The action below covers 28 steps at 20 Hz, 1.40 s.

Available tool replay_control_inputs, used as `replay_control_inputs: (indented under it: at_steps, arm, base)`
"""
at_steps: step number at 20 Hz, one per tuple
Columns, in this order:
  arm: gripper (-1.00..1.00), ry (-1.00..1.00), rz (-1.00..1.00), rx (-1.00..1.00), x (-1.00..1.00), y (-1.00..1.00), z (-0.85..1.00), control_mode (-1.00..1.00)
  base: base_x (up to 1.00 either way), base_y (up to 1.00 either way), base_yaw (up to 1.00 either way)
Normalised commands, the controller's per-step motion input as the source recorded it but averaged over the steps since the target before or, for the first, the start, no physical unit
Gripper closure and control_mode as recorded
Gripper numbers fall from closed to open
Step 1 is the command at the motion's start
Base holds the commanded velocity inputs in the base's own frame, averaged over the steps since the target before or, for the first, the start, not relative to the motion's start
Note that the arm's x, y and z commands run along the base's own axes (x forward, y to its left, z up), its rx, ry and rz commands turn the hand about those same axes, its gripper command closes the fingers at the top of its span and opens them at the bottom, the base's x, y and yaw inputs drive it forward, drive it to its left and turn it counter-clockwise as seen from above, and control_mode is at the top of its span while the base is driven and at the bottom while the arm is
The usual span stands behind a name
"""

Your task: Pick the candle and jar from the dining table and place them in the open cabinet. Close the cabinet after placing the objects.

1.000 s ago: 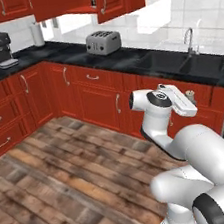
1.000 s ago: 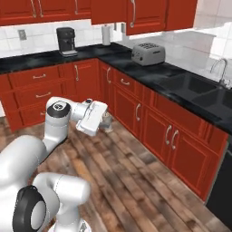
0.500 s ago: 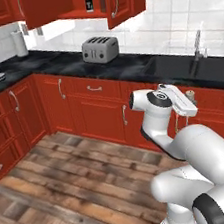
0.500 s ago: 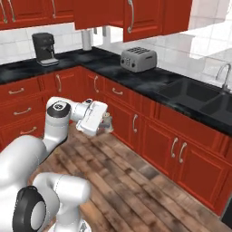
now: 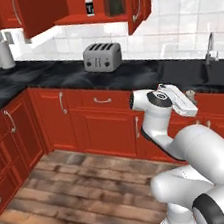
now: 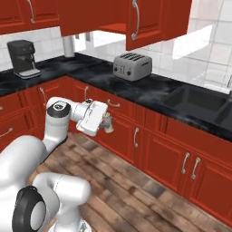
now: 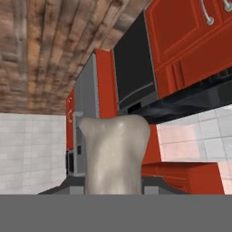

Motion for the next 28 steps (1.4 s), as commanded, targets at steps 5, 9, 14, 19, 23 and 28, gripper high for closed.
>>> replay_control_inputs:
  at_steps: [5,9,14,19,23,28]
  arm:
    - [1.00,0.00,0.00,0.00,0.00,0.00,0.00,1.00]
    - [1.00,0.00,0.00,0.00,0.00,0.00,0.00,1.00]
    - [1.00,0.00,0.00,0.00,0.00,0.00,0.00,1.00]
    - [1.00,0.00,0.00,0.00,0.00,0.00,0.00,1.00]
    - [1.00,0.00,0.00,0.00,0.00,0.00,0.00,1.00]
    - [1.00,0.00,0.00,0.00,0.00,0.00,0.00,1.00]
  base:
    - [0.86,0.41,-0.30]
    - [0.86,0.38,-0.29]
    - [0.86,0.40,-0.29]
    - [0.83,0.50,-0.26]
    - [0.71,0.71,-0.22]
    - [0.62,0.69,-0.19]
